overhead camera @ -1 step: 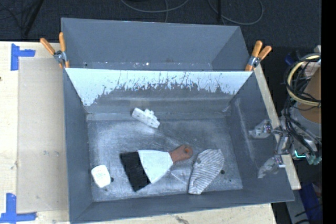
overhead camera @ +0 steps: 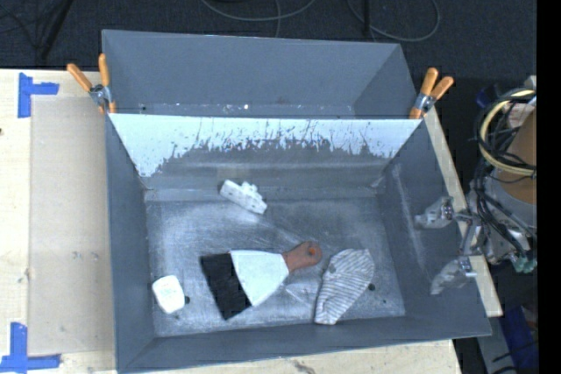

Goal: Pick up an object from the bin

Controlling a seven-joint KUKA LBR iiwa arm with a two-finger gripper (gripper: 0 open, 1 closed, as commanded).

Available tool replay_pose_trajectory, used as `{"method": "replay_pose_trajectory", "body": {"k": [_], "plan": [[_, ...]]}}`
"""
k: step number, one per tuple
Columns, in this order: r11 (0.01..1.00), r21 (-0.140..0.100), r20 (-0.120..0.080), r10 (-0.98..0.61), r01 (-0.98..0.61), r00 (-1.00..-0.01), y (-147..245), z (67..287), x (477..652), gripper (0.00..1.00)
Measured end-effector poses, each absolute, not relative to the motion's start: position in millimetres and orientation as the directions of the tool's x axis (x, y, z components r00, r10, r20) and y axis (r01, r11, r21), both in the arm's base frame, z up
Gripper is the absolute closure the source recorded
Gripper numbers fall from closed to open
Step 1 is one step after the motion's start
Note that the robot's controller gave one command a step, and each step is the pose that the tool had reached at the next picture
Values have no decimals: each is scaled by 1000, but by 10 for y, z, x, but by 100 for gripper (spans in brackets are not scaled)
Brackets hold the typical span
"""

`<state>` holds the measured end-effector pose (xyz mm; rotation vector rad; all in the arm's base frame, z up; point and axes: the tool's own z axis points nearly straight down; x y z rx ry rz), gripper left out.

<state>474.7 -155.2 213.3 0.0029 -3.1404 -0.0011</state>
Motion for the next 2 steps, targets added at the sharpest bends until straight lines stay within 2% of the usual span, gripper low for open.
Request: {"method": "replay_pose_trajectory", "body": {"k": [1,2], "plan": [[870,1,0,-493,-493,-870,-1158,1585,4738,0],[870,1,0,-493,-493,-870,-1158,1585,4738,0]]}}
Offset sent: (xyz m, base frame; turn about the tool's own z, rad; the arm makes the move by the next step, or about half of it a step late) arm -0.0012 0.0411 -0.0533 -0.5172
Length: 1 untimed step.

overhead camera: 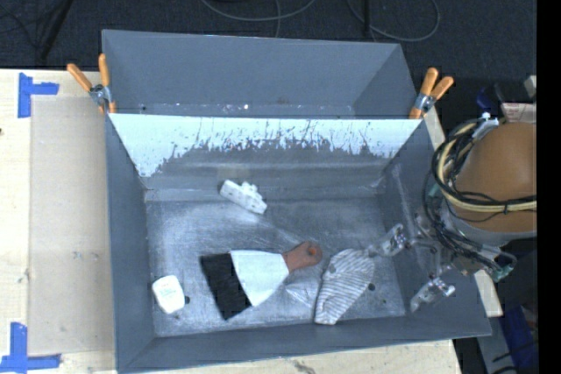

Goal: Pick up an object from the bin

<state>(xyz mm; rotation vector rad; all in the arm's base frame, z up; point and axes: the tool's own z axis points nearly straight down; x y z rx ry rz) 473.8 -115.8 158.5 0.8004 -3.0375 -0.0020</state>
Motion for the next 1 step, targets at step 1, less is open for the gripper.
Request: {"method": "replay_pose_trajectory", "body": {"k": [1], "plan": [[864,-1,-2,-503,-503,-864,-1310,1561,4960,0]]}}
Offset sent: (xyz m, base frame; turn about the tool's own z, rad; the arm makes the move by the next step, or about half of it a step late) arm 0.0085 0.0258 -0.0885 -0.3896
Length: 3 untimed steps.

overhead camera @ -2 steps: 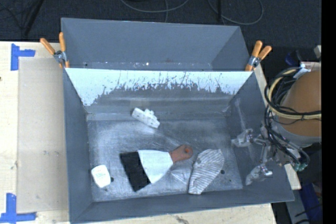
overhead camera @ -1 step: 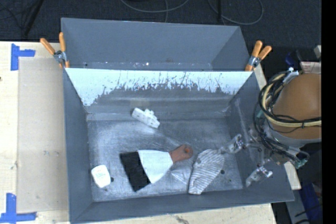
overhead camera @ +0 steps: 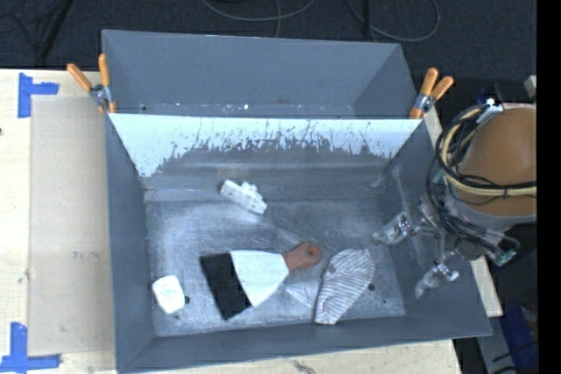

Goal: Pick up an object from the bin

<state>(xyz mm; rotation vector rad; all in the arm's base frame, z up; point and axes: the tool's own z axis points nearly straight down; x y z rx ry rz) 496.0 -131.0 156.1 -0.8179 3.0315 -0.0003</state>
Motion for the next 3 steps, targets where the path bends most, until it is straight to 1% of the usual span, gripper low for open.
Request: {"method": "replay_pose_trajectory", "body": {"k": [1,2,3], "plan": [[769,-6,-4,-639,-639,-769,-1144,1208,4911,0],[600,-5,2,-800,-800,-600,-871,766,4806,100],[599,-5,2,-801,-801,-599,-871,766,4806,100]]}}
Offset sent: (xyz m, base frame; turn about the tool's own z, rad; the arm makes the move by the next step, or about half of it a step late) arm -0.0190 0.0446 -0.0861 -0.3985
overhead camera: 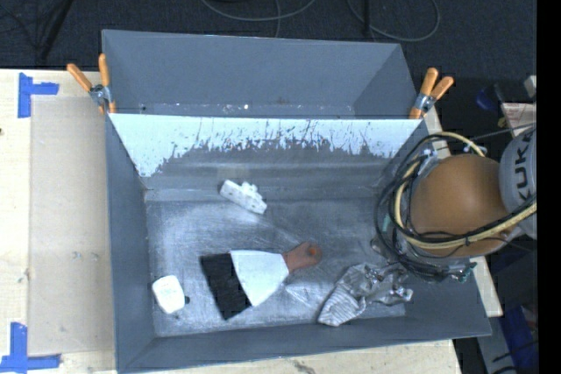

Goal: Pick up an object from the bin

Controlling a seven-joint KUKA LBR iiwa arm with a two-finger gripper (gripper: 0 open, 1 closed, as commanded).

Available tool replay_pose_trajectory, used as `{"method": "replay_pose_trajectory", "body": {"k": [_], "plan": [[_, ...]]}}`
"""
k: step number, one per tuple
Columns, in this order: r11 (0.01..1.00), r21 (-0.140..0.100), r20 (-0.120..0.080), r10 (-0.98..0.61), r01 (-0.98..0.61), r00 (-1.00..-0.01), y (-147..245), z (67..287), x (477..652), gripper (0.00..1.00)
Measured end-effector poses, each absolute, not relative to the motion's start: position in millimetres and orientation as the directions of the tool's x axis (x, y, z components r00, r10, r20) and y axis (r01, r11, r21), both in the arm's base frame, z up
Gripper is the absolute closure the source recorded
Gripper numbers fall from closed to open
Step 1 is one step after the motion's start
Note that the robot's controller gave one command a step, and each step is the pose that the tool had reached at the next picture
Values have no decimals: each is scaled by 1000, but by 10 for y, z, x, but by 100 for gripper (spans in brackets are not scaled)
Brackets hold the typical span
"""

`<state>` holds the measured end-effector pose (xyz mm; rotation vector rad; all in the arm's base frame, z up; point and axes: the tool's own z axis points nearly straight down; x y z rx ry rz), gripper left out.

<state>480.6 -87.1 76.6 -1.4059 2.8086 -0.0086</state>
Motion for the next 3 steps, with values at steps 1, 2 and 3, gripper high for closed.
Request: {"method": "replay_pose_trajectory", "body": {"k": [1,2,3], "plan": [[599,-4,0,-800,-800,-599,-869,786,4801,100],[600,-2,-2,-800,-800,-600,-862,846,4801,100],[600,4,1,-800,-800,-600,-854,909,4787,100]]}}
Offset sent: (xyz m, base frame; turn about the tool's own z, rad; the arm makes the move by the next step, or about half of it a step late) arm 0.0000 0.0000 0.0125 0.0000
